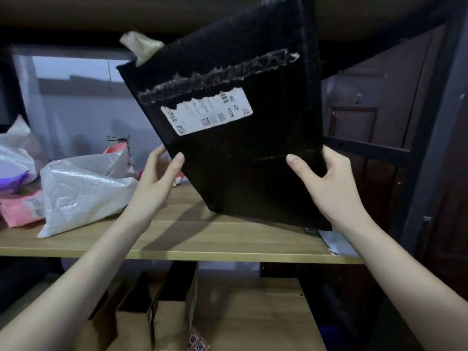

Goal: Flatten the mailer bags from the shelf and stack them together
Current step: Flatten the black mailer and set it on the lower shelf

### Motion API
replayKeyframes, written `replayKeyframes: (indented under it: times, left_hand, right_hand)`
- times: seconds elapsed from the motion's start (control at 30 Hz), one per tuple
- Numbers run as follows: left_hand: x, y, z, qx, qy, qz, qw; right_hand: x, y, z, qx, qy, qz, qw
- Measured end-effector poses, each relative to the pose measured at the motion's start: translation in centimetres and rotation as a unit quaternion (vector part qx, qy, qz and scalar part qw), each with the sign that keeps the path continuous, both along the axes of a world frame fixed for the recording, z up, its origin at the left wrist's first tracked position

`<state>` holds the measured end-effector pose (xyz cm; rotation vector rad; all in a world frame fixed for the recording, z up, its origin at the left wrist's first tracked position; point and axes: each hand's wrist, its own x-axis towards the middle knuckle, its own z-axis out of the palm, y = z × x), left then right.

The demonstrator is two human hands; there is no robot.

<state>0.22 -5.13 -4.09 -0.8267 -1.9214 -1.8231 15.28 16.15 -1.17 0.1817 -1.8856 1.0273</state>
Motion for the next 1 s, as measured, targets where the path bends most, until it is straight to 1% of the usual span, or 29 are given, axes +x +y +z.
replayKeyframes:
  times: [0.07, 0.1, 0.27, 0.37, 0.5, 0.6, 0.77, 0.87, 0.93, 0.97, 1.0]
  left_hand:
    - [0.2, -0.1, 0.3, 0.08, 0.041, 0.029, 0.996]
    - [0.5, -0.2, 0.6, 0.104, 0.061, 0.038, 0.992]
    - [3.6, -0.5, 1.7, 0.136, 0.157, 0.081, 0.975]
    - [5.8, -0.7, 1.7, 0.124, 0.174, 0.112, 0.97]
    - [8.7, -1.3, 0.0, 0.095, 0.128, 0.135, 0.978]
    - [10.5, -2.3, -2.3, 0.069, 0.079, 0.157, 0.982]
    - [13.8, -4.4, -5.7, -0.026, 0.049, 0.23, 0.972]
    - [15.6, -6.1, -8.5, -0.088, 0.015, 0.252, 0.964]
    - [16.7, -7.7, -10.9, -0.142, -0.031, 0.246, 0.958]
    - [17.0, -8.7, -12.4, -0.168, -0.065, 0.22, 0.959]
    - [17.4, -9.8, -13.8, -0.18, -0.102, 0.172, 0.963]
  right_hand:
    - [0.9, -0.1, 0.6, -0.002, 0.013, 0.007, 1.0]
    - [1.4, -0.1, 0.9, -0.001, 0.015, 0.015, 1.0]
    - [3.5, -0.1, 1.4, -0.035, 0.012, 0.061, 0.997]
    - [4.5, 0.4, 1.0, -0.047, -0.003, 0.054, 0.997]
    - [6.0, 0.7, -0.6, -0.032, -0.021, 0.028, 0.999]
    - [6.6, 0.7, -2.4, -0.017, -0.059, 0.026, 0.998]
    - [6.8, 0.0, -6.6, 0.0, -0.127, 0.044, 0.991]
    - [7.6, -0.9, -9.5, 0.026, -0.162, 0.06, 0.985]
    - [8.4, -1.4, -11.6, 0.044, -0.182, 0.068, 0.98]
    - [8.8, -1.6, -12.5, 0.056, -0.197, 0.072, 0.976]
    - [9.3, -1.8, -13.4, 0.076, -0.217, 0.074, 0.97]
